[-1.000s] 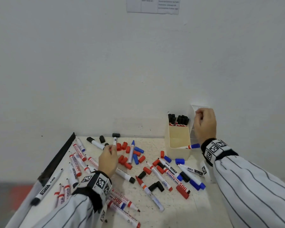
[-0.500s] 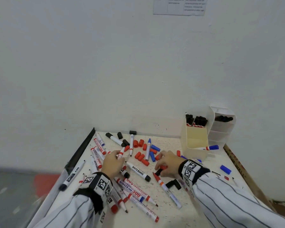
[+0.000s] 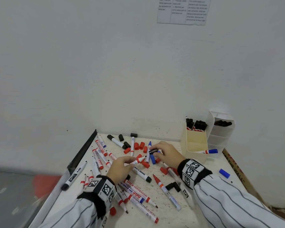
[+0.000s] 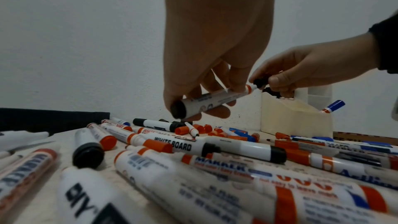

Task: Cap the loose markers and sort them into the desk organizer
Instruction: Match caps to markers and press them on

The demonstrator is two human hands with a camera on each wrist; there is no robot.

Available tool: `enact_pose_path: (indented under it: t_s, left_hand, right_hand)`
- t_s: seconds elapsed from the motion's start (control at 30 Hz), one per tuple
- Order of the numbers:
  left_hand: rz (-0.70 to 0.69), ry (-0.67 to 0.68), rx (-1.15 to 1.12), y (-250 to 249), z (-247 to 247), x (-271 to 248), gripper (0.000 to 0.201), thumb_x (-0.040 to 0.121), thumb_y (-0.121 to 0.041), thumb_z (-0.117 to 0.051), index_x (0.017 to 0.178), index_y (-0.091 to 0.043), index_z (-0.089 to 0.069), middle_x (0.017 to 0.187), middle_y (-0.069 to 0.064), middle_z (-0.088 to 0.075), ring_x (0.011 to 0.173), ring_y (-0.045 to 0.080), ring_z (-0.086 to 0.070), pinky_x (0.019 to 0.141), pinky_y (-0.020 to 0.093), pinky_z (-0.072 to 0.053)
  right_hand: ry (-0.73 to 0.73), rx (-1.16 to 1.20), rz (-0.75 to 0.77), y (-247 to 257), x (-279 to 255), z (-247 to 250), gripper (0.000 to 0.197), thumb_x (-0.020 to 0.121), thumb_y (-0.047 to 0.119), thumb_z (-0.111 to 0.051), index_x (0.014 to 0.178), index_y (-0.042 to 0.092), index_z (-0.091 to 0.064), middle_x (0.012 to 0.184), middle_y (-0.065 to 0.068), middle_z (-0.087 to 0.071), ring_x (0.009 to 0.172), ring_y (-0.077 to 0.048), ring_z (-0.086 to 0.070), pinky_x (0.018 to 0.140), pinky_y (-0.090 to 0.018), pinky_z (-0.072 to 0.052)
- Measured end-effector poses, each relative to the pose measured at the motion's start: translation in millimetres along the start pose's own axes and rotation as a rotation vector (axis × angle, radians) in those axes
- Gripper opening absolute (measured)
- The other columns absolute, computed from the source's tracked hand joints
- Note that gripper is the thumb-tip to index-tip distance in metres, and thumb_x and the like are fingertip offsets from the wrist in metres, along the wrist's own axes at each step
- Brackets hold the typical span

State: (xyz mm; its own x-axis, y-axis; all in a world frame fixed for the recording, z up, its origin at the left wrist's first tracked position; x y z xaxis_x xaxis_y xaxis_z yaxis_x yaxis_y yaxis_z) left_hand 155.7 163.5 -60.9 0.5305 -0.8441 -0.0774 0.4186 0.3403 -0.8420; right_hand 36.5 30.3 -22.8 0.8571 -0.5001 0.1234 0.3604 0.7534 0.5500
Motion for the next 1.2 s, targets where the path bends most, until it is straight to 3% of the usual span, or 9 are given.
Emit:
enact_pose_path:
  t_s: [0.13,0.23,0.4,0.53,0.67,0.8,0.93,1.03,1.2]
  left_hand:
    - [-0.043,0.021,-0.001,-12.0,-8.8,-4.4,0.028,0.092,-0.013,-0.055,0.119,-0.02,-0.062,0.115,-0.005,-0.062,0.106,0.006,-0.051,0.094,0.021,-0.036]
    - [-0.079,0.037,-0.001,-21.6,-13.8,-8.8,0.026,0.093,-0.019,-0.055,0.117,-0.022,-0.063,0.108,-0.008,-0.063,0.102,0.006,-0.052,0.09,0.02,-0.037]
    - [-0.248,0.056,0.109,-43.0,-23.0,-19.6,0.025,0.083,-0.019,-0.068,0.103,-0.032,-0.059,0.098,-0.009,-0.058,0.093,0.006,-0.053,0.084,0.018,-0.041]
    - [-0.264,0.029,0.087,-48.4,-28.2,-24.0,0.024,0.092,-0.018,-0.057,0.115,-0.025,-0.06,0.089,-0.013,-0.057,0.085,0.006,-0.053,0.069,0.006,-0.037]
    - [-0.254,0.044,0.21,-49.7,-37.0,-22.4,0.029,0.098,-0.023,-0.044,0.124,-0.019,-0.055,0.095,-0.003,-0.059,0.083,0.014,-0.053,0.074,0.019,-0.043]
    - [-0.185,0.055,0.344,-45.6,-44.0,-18.2,0.042,0.093,-0.054,-0.029,0.103,-0.027,-0.058,0.091,-0.007,-0.061,0.086,0.013,-0.057,0.089,0.043,-0.046]
    - [-0.039,0.072,0.307,-39.8,-46.9,-15.3,0.094,0.054,-0.094,-0.012,0.082,-0.019,-0.061,0.087,0.008,-0.062,0.09,0.026,-0.058,0.095,0.045,-0.04]
    - [0.001,0.068,0.241,-42.5,-47.5,-13.9,0.099,0.041,-0.097,-0.02,0.079,-0.016,-0.063,0.078,0.003,-0.058,0.079,0.021,-0.057,0.077,0.034,-0.041]
    - [0.038,-0.02,0.095,-45.1,-46.1,-12.6,0.073,0.05,-0.086,-0.034,0.054,-0.015,-0.049,0.057,0.0,-0.048,0.059,0.018,-0.047,0.066,0.032,-0.039]
  right_hand:
    - [0.066,-0.012,0.043,5.0,-7.7,-4.2,0.029,0.086,0.012,-0.061,0.114,0.019,-0.063,0.108,-0.003,-0.059,0.095,-0.008,-0.052,0.083,-0.015,-0.037]
    - [0.033,0.069,-0.004,1.6,-15.8,-1.9,0.021,0.087,0.014,-0.061,0.107,0.021,-0.059,0.093,0.004,-0.06,0.068,0.012,-0.049,0.063,-0.005,-0.034]
    - [-0.05,0.195,-0.1,-1.7,-27.1,-1.0,0.017,0.097,0.028,-0.046,0.084,0.018,-0.053,0.067,0.007,-0.05,0.059,-0.006,-0.043,0.054,-0.013,-0.034]
    - [-0.103,0.36,-0.082,-1.5,-34.9,5.2,0.012,0.092,0.019,-0.056,0.082,0.026,-0.055,0.081,0.001,-0.062,0.075,-0.017,-0.058,0.071,-0.021,-0.047]
    - [-0.082,0.361,-0.079,-1.6,-40.3,7.4,0.019,0.086,0.01,-0.061,0.092,0.027,-0.056,0.085,0.005,-0.06,0.072,-0.008,-0.053,0.069,-0.014,-0.045]
    - [-0.085,0.433,-0.119,-2.4,-45.5,9.4,0.018,0.079,0.011,-0.071,0.087,0.019,-0.058,0.08,0.005,-0.064,0.074,-0.01,-0.06,0.074,-0.027,-0.051]
    - [-0.006,0.43,-0.066,7.4,-52.5,3.5,0.023,0.073,0.006,-0.075,0.084,0.019,-0.06,0.08,0.004,-0.067,0.079,-0.022,-0.066,0.076,-0.042,-0.056]
    - [-0.032,0.449,-0.069,7.9,-55.4,5.7,0.023,0.079,0.001,-0.066,0.09,0.02,-0.062,0.081,0.001,-0.068,0.082,-0.031,-0.066,0.078,-0.051,-0.053]
    - [-0.005,0.466,-0.053,10.8,-59.3,5.5,0.028,0.085,0.009,-0.062,0.109,0.024,-0.058,0.086,0.004,-0.068,0.079,-0.015,-0.065,0.075,-0.04,-0.055]
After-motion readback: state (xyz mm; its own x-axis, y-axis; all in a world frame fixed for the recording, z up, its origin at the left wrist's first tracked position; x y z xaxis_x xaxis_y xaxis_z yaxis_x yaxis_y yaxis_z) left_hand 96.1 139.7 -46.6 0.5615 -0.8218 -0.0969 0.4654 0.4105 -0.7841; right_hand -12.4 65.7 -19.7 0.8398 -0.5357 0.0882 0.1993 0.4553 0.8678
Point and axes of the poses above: each hand's wrist, its own x-axis towards the middle knuckle, its own z-axis out of the back of the hand, y = z × x, the point moved 7 cm from there along x, towards the middle knuckle
